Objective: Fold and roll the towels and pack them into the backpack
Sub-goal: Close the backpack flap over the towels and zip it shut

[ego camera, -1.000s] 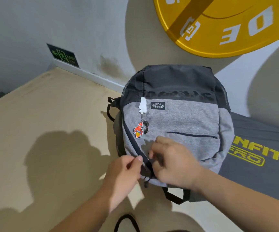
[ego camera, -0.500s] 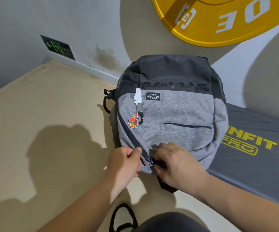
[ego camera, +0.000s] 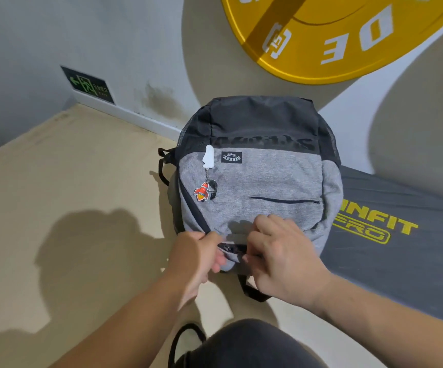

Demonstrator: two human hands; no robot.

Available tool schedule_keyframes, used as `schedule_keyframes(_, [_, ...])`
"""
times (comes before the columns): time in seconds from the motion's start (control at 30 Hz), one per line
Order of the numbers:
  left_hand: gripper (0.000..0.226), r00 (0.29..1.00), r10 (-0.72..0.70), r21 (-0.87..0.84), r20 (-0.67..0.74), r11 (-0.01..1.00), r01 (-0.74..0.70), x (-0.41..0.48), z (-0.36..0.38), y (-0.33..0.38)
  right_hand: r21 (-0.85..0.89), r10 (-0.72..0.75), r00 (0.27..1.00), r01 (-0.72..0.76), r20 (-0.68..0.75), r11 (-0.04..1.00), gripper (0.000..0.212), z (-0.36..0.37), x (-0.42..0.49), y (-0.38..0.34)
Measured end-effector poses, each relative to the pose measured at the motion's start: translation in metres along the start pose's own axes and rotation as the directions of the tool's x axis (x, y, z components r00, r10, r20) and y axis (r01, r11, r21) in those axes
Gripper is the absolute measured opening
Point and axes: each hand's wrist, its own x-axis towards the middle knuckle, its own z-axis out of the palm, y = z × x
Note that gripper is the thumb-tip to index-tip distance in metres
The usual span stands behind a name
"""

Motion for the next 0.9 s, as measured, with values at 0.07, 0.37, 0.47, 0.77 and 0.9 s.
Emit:
schedule_keyframes(0.07, [0.024, 0.999, -0.018, -0.025, -0.027, 1.0, 0.017, 0.006, -0.01, 0.004, -0.035, -0.008, 0.999, 0.009, 0.032, 0.999, 0.013, -0.011, -0.003, 0.007])
schedule_keyframes(0.37, [0.047, 0.866, 0.454, 0.509, -0.209, 0.807, -0.3, 0.003, -0.047, 0.012, 0.138, 0.335, 0.94, -0.341, 0.067, 0.93, 0.012, -0.034, -0.025, 0.088])
schedule_keyframes(0.47, [0.028, 0.8, 0.575, 0.515, 0.169, 0.641, -0.57, -0.013, 0.0, 0.028, 0.266, 0.331, 0.941, -0.337, 0.069, 0.903, 0.014, -0.033, -0.023, 0.085])
schedule_keyframes(0.77, [0.031, 0.55, 0.489, 0.7, 0.677, -0.197, -0.686, -0.01, 0.089, 0.049, 0.272, 0.335, 0.926, -0.373, 0.177, 0.887, 0.019, -0.038, -0.036, 0.107])
schedule_keyframes(0.9, [0.026, 0.585, 0.426, 0.7, 0.69, -0.189, -0.689, -0.007, 0.08, 0.044, 0.047, 0.466, 0.85, -0.49, 0.244, 0.87, 0.015, -0.042, -0.045, 0.144])
